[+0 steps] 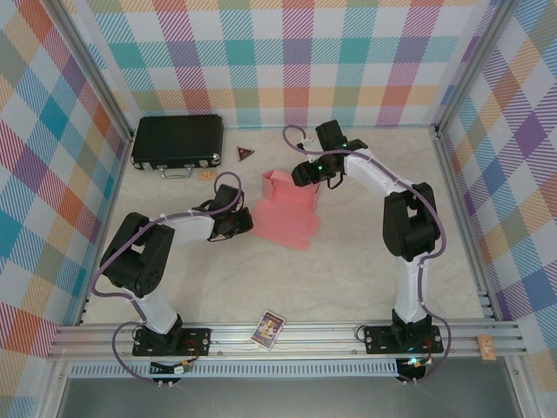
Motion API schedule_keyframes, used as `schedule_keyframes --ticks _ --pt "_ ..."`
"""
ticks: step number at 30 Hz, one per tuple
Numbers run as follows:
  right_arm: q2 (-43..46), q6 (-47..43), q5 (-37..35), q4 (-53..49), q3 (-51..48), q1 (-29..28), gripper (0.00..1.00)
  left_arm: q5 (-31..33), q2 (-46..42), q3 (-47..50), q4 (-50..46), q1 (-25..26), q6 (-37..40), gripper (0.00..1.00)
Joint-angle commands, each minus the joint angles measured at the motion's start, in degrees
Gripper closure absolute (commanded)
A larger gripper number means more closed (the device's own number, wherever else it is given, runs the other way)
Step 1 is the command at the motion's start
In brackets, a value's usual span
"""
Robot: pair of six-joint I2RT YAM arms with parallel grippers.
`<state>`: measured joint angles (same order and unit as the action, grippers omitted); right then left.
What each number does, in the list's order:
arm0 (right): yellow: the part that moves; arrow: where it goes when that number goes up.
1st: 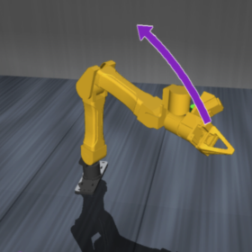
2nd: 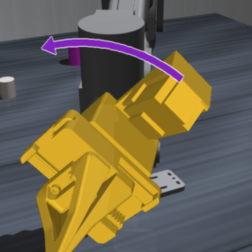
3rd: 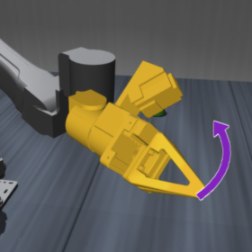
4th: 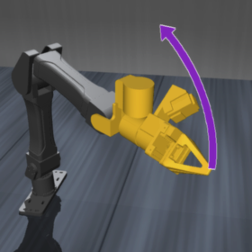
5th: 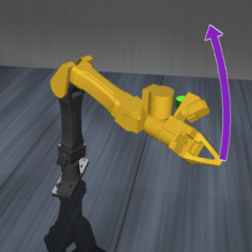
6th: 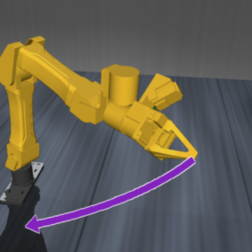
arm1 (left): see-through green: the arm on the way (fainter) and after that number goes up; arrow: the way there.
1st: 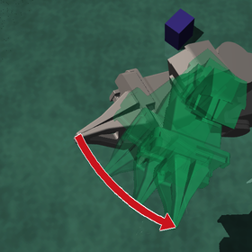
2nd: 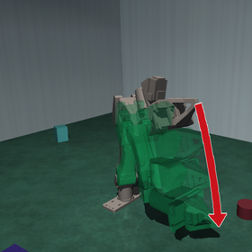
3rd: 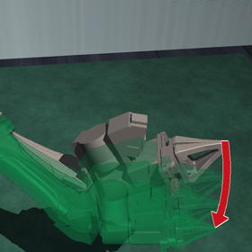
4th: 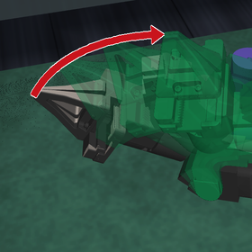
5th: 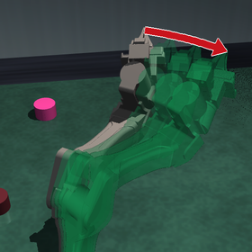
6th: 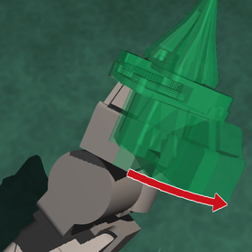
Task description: Fold the paper box
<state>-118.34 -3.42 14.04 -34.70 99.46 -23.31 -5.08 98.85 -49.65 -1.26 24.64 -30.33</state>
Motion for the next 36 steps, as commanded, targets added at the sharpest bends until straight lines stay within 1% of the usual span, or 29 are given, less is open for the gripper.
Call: schedule_keyframes --ticks 1,6,13,16,20,22,27,28,30,32,36 --pt "-0.39 0.59 -0.29 -1.68 1.41 -0.10 0.45 -2.13 -1.26 -0.84 0.33 -0.04 1.50 0.89" --pt "0.18 0.65 -0.38 -1.82 1.26 -0.07 0.45 -3.53 -2.15 -2.56 -1.80 -0.04 4.72 1.00" --pt "1.43 -0.44 -2.50 -2.48 0.74 -0.08 0.44 -2.29 -4.65 -9.36 -11.95 -0.08 15.74 1.00" --pt "1.62 -0.64 -3.05 -2.75 0.82 0.09 0.44 -1.59 -5.80 -11.05 -16.17 -0.08 19.30 1.00" --pt "1.54 -0.14 -2.62 -3.00 0.82 0.11 0.44 -1.13 -6.34 -12.63 -18.71 -0.04 22.90 1.00" --pt "1.75 0.27 -2.37 -3.09 0.52 0.11 0.44 0.47 -6.08 -14.05 -20.60 -0.02 24.79 1.00" --pt "3.74 1.12 -1.79 -2.27 -1.67 0.09 0.44 -0.70 -6.38 -18.09 -24.64 0.05 35.25 1.00" --pt "4.20 1.38 -1.90 -2.35 -2.18 0.11 0.44 -0.10 -6.47 -19.11 -25.48 0.14 37.18 1.00" --pt "4.97 1.81 -2.75 -2.58 -2.90 0.18 0.44 0.59 -6.19 -21.73 -27.85 0.15 40.54 1.00" --pt "5.72 2.42 -3.41 -2.58 -4.10 0.28 0.44 0.60 -4.83 -25.63 -32.17 0.14 44.28 1.00" --pt "7.01 3.59 -1.09 -1.42 -7.96 0.81 0.44 -2.40 -0.33 -33.72 -40.67 0.11 50.45 1.00"
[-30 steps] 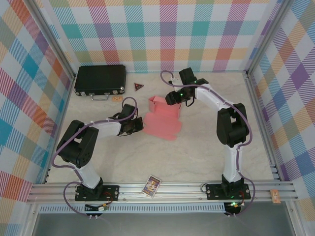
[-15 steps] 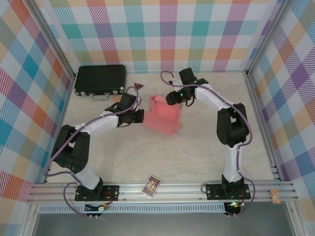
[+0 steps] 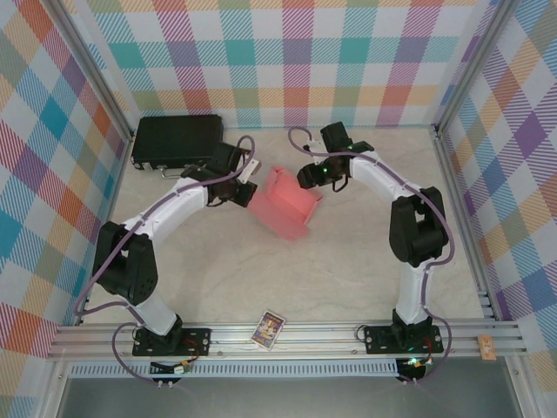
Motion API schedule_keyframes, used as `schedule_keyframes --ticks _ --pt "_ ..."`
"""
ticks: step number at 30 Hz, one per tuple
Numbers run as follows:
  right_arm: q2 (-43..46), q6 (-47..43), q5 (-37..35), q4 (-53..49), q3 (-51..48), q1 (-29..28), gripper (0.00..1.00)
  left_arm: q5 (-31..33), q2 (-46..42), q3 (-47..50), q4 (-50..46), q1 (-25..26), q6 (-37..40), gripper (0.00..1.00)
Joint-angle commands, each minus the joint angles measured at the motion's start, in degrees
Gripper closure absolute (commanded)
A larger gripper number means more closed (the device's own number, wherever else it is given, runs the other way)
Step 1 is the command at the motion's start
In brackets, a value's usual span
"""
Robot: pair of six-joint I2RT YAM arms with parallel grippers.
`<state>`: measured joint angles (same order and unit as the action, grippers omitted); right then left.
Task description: Fold the paper box
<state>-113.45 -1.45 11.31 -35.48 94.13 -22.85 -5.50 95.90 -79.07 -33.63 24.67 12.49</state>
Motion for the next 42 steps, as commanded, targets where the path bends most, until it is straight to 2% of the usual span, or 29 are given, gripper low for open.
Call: schedule_keyframes --ticks 1,10,18,22,24,26,29,32,34,38,42 --pt "2.56 1.72 2.37 -0.02 -4.03 0.35 0.44 -3.01 3.94 -6.40 -10.16 0.12 8.85 1.00" --pt "7.40 8.69 8.51 7.91 -17.71 0.37 0.46 -5.75 14.91 -23.02 -26.64 1.73 18.78 1.00" --pt "12.89 17.11 10.06 17.52 -30.16 0.00 0.46 -4.31 20.05 -32.48 -29.01 4.15 19.60 1.00" --pt "15.41 20.62 7.62 21.13 -34.79 -0.27 0.47 -1.13 19.05 -34.55 -27.83 4.25 15.81 1.00" --pt "16.50 20.88 7.34 21.71 -35.58 -0.26 0.47 1.01 15.76 -31.90 -24.70 4.25 12.37 0.87" --pt "17.59 20.76 6.97 21.29 -35.46 -0.29 0.47 3.17 10.69 -26.40 -20.07 4.09 8.85 0.83" --pt "19.32 20.32 8.48 20.51 -34.51 -0.46 0.47 6.65 -0.50 -13.40 -8.98 2.54 -0.44 0.69" --pt "20.20 19.07 8.81 17.54 -31.40 -2.28 0.47 8.72 -12.10 -0.02 1.43 -0.85 -13.14 0.45" --pt "19.75 18.60 8.21 14.10 -27.75 -4.18 0.46 9.09 -18.72 7.02 4.37 -3.35 -22.67 0.42" --pt "17.32 18.78 6.91 8.70 -20.39 -7.97 0.46 9.21 -25.30 17.24 2.16 -5.65 -36.81 0.38" --pt "14.11 17.37 6.18 4.96 -13.92 -12.15 0.45 9.97 -29.55 27.45 2.11 -6.87 -44.91 0.37"
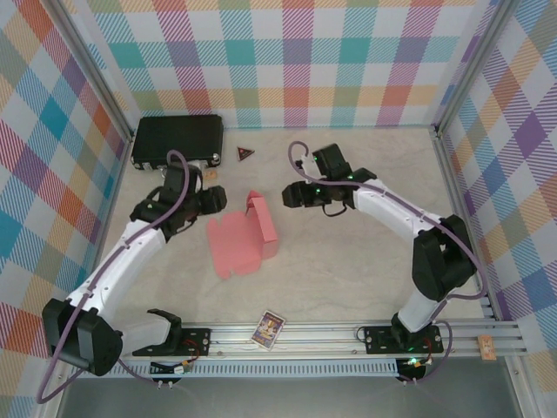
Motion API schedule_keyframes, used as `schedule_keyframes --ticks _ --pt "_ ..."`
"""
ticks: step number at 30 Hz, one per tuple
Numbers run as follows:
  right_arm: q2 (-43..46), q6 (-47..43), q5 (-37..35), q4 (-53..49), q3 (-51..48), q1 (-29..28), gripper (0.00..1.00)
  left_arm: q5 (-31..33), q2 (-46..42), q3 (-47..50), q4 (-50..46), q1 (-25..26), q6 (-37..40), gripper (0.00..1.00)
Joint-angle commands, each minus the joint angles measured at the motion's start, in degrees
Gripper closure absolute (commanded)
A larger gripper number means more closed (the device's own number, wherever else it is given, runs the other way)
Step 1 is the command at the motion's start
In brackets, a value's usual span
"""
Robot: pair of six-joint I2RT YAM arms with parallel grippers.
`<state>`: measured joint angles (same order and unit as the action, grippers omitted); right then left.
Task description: Fold the paper box
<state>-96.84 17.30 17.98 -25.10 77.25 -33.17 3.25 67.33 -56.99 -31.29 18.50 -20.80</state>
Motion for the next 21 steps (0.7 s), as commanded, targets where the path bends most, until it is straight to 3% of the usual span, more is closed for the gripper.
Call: schedule_keyframes --ticks 1,8,21 --pt "-3.50 -2.11 -1.27 -6.80 4.69 -2.96 0.45 1.02 -1.97 7.07 0.02 -1.23 -12.05 0.36" --pt "-10.77 -5.24 -8.70 -15.31 13.99 -8.10 0.43 2.66 -4.15 10.25 -1.60 -4.58 -11.08 0.35" --pt "-16.10 -4.90 -8.50 -16.24 17.93 -10.42 0.42 2.22 -3.48 13.84 0.23 -5.18 -9.96 0.33"
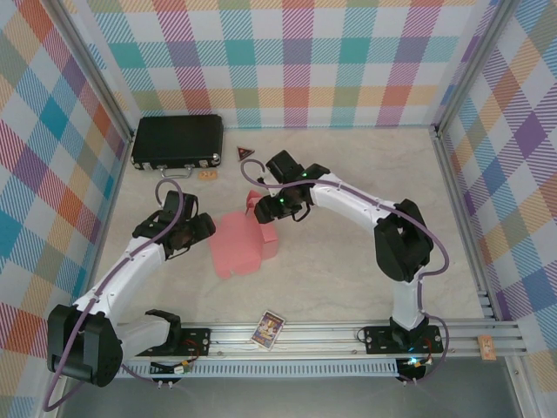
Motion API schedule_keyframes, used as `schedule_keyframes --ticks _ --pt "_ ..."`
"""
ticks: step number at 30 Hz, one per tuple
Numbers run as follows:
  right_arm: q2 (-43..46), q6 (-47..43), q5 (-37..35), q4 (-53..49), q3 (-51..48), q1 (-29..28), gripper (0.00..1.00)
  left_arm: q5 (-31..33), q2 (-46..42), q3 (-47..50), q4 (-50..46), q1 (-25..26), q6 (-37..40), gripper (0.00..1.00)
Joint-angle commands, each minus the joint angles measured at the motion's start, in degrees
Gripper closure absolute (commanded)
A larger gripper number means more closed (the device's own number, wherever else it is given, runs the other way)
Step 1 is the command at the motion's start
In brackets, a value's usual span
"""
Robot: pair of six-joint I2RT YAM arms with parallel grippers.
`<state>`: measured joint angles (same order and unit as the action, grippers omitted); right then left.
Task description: Fold the paper box
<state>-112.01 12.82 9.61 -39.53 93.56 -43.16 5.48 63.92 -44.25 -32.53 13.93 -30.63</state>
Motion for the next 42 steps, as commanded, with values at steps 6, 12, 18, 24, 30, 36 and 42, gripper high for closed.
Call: schedule_keyframes --ticks 6,12,18,24,30,36,42 --pt "-1.65 -0.12 -0.02 -1.49 2.07 -0.53 0.42 0.06 0.70 1.95 2.36 -0.67 0.23 0.33" --pt "-2.10 1.16 -1.75 -1.43 0.83 -0.48 0.44 -1.47 1.51 3.57 4.29 -0.66 0.28 0.33" --pt "-0.57 1.62 -4.48 -0.64 -2.96 0.15 0.45 -6.52 3.50 4.18 6.74 -0.64 1.66 0.32" --pt "2.34 3.10 -3.90 2.44 -8.54 2.34 0.46 -10.59 6.03 4.33 8.79 -0.65 1.91 0.31" --pt "4.07 4.14 -3.19 4.53 -12.74 4.16 0.46 -11.28 9.50 3.25 9.06 -0.66 1.73 0.30" --pt "4.92 4.32 -3.01 5.60 -14.87 4.92 0.46 -10.01 12.32 1.98 8.90 -0.40 1.60 0.30" --pt "4.53 4.66 -2.78 5.96 -15.64 5.00 0.46 -10.12 13.69 0.91 8.82 -0.26 2.07 0.30"
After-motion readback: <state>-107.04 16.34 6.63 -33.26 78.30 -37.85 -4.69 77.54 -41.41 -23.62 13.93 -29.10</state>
